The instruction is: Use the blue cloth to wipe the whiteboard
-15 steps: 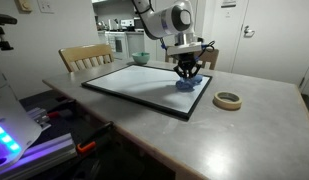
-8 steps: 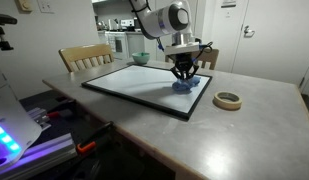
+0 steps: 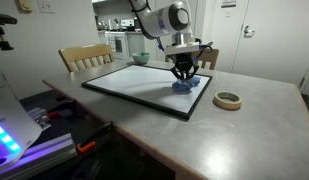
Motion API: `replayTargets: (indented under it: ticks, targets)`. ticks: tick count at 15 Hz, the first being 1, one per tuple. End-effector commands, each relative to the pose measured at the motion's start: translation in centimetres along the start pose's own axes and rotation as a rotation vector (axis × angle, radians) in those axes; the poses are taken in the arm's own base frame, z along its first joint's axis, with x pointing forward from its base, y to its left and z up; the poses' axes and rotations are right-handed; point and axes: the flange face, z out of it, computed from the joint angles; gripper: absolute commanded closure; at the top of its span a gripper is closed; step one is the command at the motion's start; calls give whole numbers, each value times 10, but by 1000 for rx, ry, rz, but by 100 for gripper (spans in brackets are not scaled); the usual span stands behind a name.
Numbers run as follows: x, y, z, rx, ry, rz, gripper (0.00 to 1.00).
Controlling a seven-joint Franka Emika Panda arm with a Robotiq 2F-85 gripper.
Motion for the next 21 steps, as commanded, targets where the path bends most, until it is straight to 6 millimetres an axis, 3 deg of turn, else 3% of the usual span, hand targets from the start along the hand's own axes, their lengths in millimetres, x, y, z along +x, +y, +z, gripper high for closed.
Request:
replayTargets:
  ticks: [1,7,14,21]
  targets:
    - [-20,-7,18,29,-35,8,97]
    - [-52,-14,35,50,-91,43,97]
    - [-107,-19,56,91,-159,84,97]
    - [-131,-19,60,112,-186,107,97]
